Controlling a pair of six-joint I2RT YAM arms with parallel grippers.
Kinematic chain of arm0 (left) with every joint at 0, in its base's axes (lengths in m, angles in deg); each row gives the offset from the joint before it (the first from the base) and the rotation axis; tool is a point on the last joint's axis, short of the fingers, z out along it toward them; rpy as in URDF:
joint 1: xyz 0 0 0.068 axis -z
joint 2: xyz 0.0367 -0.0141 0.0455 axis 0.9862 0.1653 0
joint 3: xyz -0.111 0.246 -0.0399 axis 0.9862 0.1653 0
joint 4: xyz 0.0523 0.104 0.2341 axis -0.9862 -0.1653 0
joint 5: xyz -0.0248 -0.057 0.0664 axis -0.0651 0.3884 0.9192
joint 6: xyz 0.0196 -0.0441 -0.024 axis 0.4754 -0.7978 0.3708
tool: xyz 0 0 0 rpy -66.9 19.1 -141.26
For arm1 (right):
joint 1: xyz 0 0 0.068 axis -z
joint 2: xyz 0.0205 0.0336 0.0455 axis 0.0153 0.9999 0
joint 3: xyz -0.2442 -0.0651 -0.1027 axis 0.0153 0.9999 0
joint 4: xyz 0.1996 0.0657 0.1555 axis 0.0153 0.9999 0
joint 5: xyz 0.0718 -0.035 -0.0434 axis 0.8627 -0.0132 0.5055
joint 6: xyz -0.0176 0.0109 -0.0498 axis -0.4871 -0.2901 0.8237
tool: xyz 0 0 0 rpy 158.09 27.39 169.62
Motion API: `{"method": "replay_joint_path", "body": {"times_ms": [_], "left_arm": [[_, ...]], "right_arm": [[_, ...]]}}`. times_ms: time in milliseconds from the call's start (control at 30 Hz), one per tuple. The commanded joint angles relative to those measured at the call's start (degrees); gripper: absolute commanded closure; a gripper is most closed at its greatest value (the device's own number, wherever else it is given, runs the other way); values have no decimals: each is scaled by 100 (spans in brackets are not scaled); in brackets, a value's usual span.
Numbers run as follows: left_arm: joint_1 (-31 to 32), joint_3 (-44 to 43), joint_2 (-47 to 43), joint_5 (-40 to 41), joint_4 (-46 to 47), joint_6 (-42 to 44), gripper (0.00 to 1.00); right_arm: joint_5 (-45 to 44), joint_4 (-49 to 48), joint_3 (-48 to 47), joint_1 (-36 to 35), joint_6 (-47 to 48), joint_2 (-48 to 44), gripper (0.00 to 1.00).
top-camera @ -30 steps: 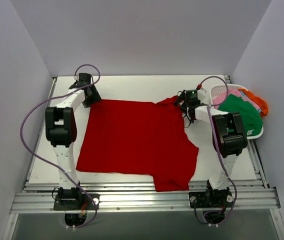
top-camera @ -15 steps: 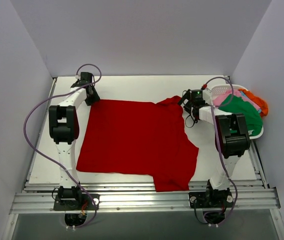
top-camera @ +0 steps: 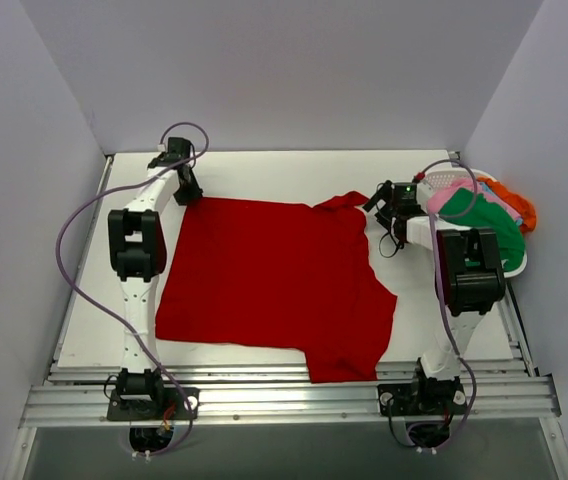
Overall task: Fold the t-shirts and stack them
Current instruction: Flatten the tshirt out
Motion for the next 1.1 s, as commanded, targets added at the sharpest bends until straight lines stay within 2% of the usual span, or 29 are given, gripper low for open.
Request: {"method": "replay_joint_path", "body": {"times_ms": [0,33,133,367,467,600,833,967,1067], "left_arm": [[83,-484,350,17,-610,184,67],[92,-581,472,8,-768,211,71],[135,-933,648,34,-1006,255,97],[162,-811,474,402,-928,316,98],[-31,-627,202,623,-892,220,98],[-382,137,-684,1018,-419,62,98],[-1050,1508,-1433,1423,355,-378,98],[-1147,1878,-1653,1528,706,-501,98],[-1244,1765,-1540,1284,515,-554,98]], "right_arm": [[169,-255,115,207,-93,-271,4],[421,-291,177,243,-110,-270,4],[599,-458,291,322,-181,-270,4],[846,-677,397,507,-251,-279,5],[881,-722,423,498,-260,-297,5],[951,-739,406,507,-260,-271,5],[986,-748,371,498,-260,-183,5],[1013,-757,327,498,-260,-95,5],[1109,-792,265,463,-269,-7,6]]}}
